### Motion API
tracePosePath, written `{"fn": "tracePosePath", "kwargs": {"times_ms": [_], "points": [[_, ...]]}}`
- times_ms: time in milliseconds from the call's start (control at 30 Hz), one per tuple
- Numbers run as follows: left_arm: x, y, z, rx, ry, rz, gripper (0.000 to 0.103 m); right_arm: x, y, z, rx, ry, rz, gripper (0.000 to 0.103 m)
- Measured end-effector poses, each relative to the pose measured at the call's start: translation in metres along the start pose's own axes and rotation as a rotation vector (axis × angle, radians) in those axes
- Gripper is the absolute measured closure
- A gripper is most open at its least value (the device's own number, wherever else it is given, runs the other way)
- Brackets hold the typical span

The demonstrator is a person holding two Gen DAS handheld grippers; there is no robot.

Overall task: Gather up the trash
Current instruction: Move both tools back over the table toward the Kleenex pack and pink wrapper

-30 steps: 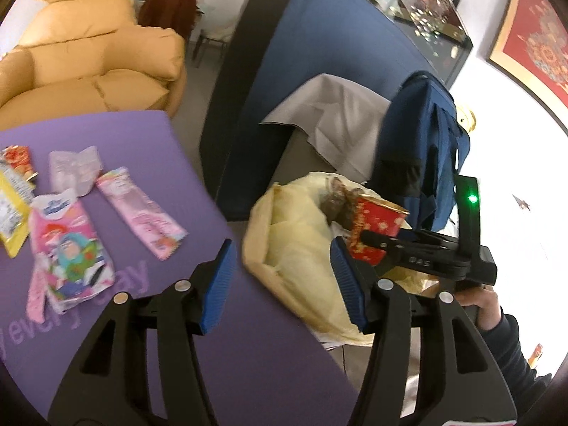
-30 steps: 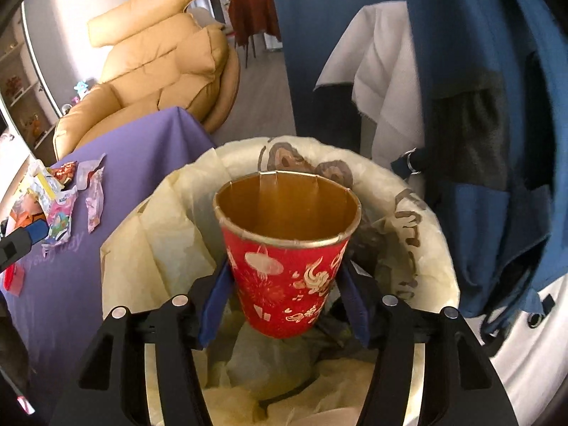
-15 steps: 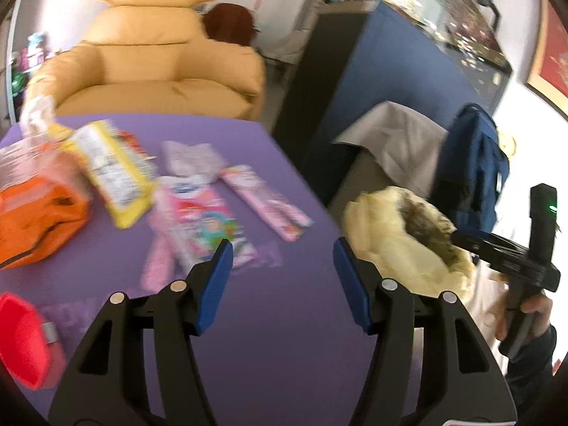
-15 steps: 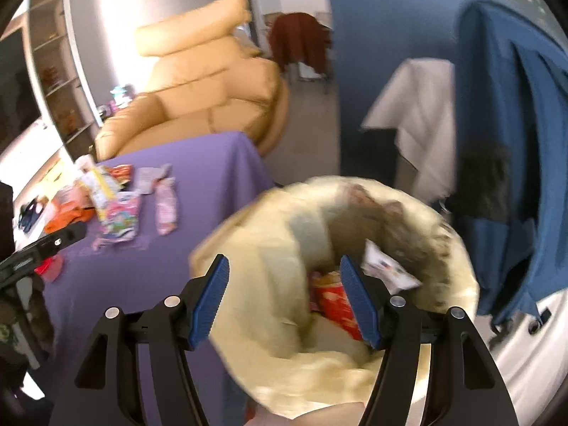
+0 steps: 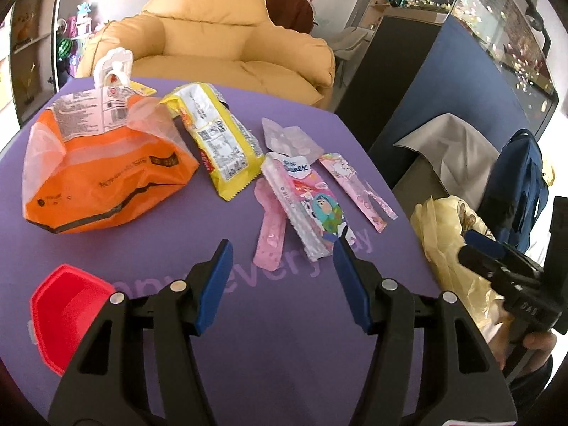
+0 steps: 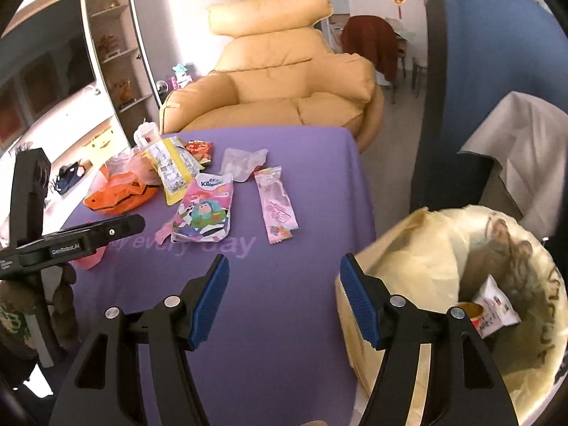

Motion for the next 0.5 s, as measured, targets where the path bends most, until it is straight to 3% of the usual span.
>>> {"fn": "tracePosePath", "kwargs": {"times_ms": [267, 500], "points": [[0.037, -0.024, 0.021, 0.017, 0.028, 0.031, 0.047, 0.01, -0.023, 0.005, 0.075, -0.026, -0.054, 0.042], [0.081, -0.036, 0.036, 0.066, 0.036, 0.181, 0.047, 0.005, -0.043, 0.002, 0.128, -0.037, -0.053, 0.041]]}}
Point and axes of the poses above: each gripper's, at about its wrist camera, not at the fingertips, and x roughly the way its jaws point, y to its left, z to its top, the point moved 5 cm from there along x, roughly the way its jaws point, and after that the axes turned 4 degrees about -z, right-handed, at the moved point
